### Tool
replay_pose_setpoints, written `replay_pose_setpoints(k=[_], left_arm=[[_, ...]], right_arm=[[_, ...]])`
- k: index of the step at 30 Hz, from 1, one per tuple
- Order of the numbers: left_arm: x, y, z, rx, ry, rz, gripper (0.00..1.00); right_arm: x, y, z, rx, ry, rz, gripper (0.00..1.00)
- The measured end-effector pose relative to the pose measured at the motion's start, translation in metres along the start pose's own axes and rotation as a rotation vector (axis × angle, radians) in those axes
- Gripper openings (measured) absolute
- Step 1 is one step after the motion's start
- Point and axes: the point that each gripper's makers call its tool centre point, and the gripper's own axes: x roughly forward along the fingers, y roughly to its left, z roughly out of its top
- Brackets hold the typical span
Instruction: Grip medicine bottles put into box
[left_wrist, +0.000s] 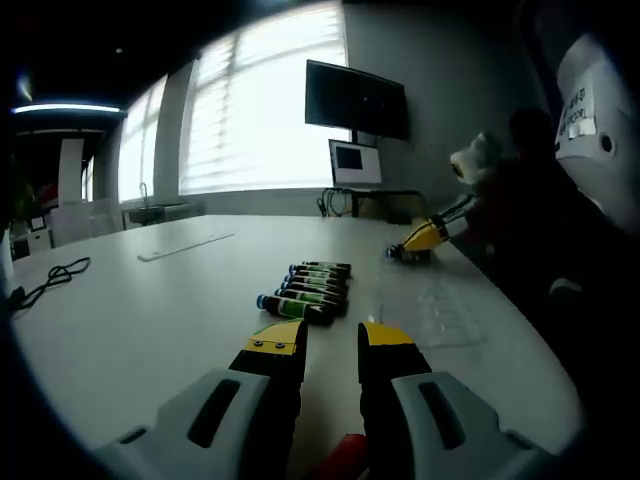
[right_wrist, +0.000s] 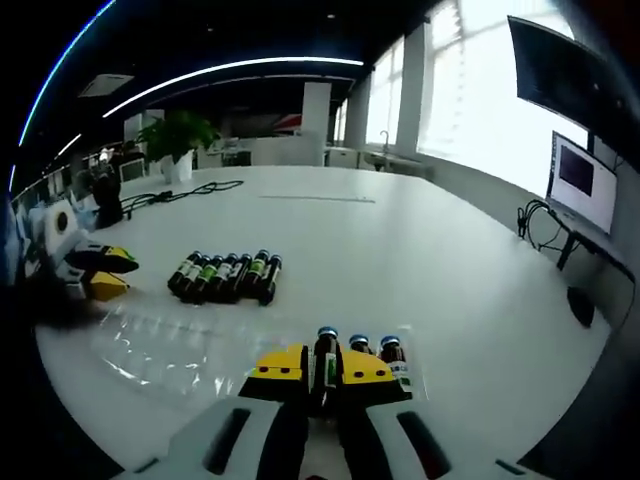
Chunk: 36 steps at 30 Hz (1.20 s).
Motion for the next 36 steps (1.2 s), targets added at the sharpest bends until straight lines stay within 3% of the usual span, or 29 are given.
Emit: replay_pose_setpoints(k=[5, 9, 14, 35, 36], left_arm=[[0.000, 0.000, 0.000, 0.001, 0.000, 0.000, 0.14], [0.000, 0.000, 0.000, 0.001, 0.000, 0.000, 0.14], [0.000, 0.000, 0.000, 0.001, 0.000, 0.000, 0.14], [0.000, 0.000, -0.001, 0.001, 0.000, 0.001, 0.14], [0.000, 0.000, -0.001, 0.001, 0.000, 0.001, 0.14]], right_arm=[[-0.005, -0.011, -0.001, -0.006, 0.005, -0.012, 0.03], [-0.004, -0.006, -0.005, -0.031, 0.002, 0.012, 0.02], [0.000, -0.002, -0.008, 0.008, 0.003, 0.042, 0.01], [0.005, 0.001, -0.015, 0.020, 0.046, 0.044, 0.00], [0.006, 0.004, -0.011, 0.016, 0.021, 0.054, 0.00]])
